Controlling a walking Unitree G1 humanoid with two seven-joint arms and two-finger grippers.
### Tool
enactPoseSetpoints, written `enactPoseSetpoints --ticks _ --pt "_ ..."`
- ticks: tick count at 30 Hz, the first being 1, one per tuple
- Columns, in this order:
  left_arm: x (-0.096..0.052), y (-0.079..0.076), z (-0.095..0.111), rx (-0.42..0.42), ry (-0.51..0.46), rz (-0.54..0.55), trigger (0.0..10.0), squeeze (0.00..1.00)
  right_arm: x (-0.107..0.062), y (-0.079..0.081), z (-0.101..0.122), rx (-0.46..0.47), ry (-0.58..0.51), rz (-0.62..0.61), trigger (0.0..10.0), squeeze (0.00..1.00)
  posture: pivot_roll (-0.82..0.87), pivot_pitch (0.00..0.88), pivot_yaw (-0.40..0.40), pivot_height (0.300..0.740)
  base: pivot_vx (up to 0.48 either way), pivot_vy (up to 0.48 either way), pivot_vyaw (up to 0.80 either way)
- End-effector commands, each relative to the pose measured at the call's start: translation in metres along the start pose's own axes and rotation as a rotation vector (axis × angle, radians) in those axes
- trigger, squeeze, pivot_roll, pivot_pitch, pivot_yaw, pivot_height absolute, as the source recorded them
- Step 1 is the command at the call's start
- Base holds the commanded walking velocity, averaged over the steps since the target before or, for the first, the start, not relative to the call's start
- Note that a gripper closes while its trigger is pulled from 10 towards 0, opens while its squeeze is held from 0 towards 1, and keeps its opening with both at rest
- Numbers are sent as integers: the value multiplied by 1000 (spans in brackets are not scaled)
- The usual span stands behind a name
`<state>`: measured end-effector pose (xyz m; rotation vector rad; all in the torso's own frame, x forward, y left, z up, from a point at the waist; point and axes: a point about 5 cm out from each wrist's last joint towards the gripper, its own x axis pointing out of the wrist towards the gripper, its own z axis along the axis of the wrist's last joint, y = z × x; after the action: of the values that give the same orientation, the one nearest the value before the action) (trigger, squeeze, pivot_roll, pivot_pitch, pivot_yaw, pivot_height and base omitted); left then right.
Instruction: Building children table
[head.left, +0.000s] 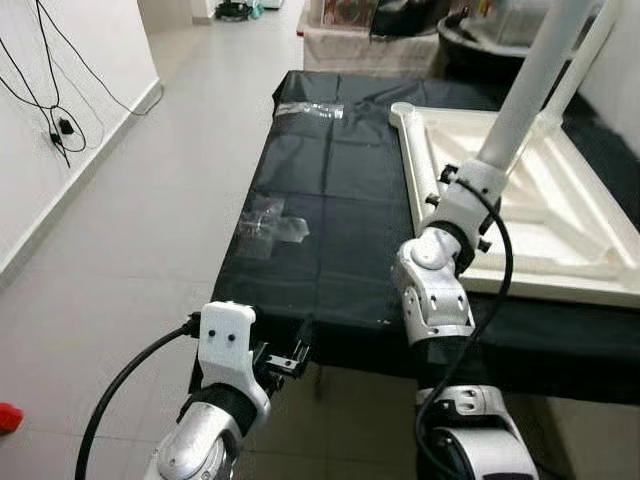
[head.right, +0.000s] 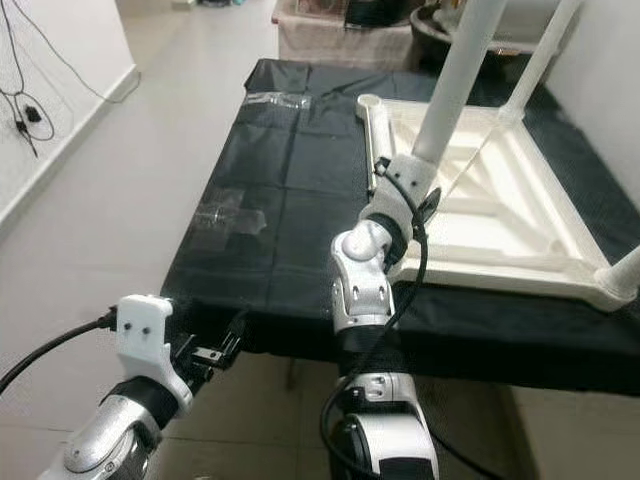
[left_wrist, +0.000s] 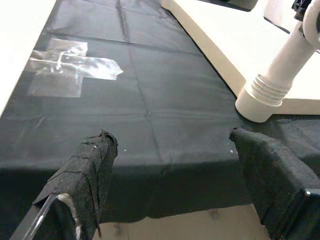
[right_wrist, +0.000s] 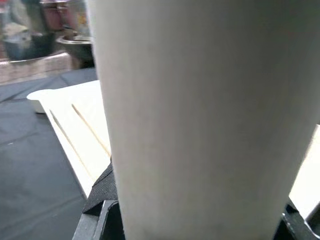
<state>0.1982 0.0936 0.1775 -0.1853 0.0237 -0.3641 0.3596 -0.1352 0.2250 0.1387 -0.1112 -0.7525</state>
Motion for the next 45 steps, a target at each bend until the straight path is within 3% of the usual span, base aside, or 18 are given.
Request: enactPoseSetpoints --ticks 1,6,7,8,9,20,21,22,23,30,32,35,37,39,45 --pt "-1 2 -5 8 18 2 10000 0 -39 14 -41 6 258 15 10000 0 170 96 -28 740 0 0 0" --pt "-1 3 -10 14 28 1 10000 0 -48 16 -42 -1 279 42 10000 0 167 91 -28 740 0 0 0" --pt "-2 4 -12 15 33 1 10000 0 -46 14 -43 -7 280 54 10000 463 165 88 -30 740 0 0 0" --pt "-2 4 -12 15 33 1 10000 0 -46 14 -43 -7 280 54 10000 463 165 88 -30 740 0 0 0" --pt "-2 4 -13 15 37 2 10000 0 -45 12 -43 -10 281 74 10000 1000 164 88 -30 740 0 0 0" --pt "0 7 -19 16 45 1 10000 0 -40 12 -36 -2 233 147 10000 1000 158 84 -29 740 0 0 0" --pt "0 7 -19 17 46 0 10000 0 -39 14 -34 9 200 220 10000 94 157 82 -26 740 0 0 0" --pt "0 7 -19 17 46 0 10000 0 -39 14 -34 9 200 220 10000 94 157 82 -26 740 0 0 0" --pt "1 8 -19 18 46 -1 10000 0 -36 14 -32 22 173 293 10000 0 156 84 -29 740 0 0 0" --pt "2 9 -20 20 37 -1 10000 0 -14 4 -34 72 125 532 10000 0 150 87 -28 740 0 0 0" --pt "2 8 -20 26 32 -5 10000 0 3 3 -31 69 92 673 10000 0 152 89 -29 740 0 0 0" --pt "2 8 -20 26 32 -5 10000 0 3 3 -31 69 92 673 10000 0 152 89 -29 740 0 0 0" --pt "2 6 -20 32 29 -7 10000 0 25 1 -27 63 74 781 10000 0 163 79 -33 740 0 0 0" --pt "2 6 -20 33 28 -9 10000 0 34 0 -25 64 71 815 10000 0 164 77 -33 740 0 0 0" --pt "1 5 -20 36 27 -11 10000 0 45 0 -18 59 60 901 10000 0 170 75 -35 740 0 0 0"
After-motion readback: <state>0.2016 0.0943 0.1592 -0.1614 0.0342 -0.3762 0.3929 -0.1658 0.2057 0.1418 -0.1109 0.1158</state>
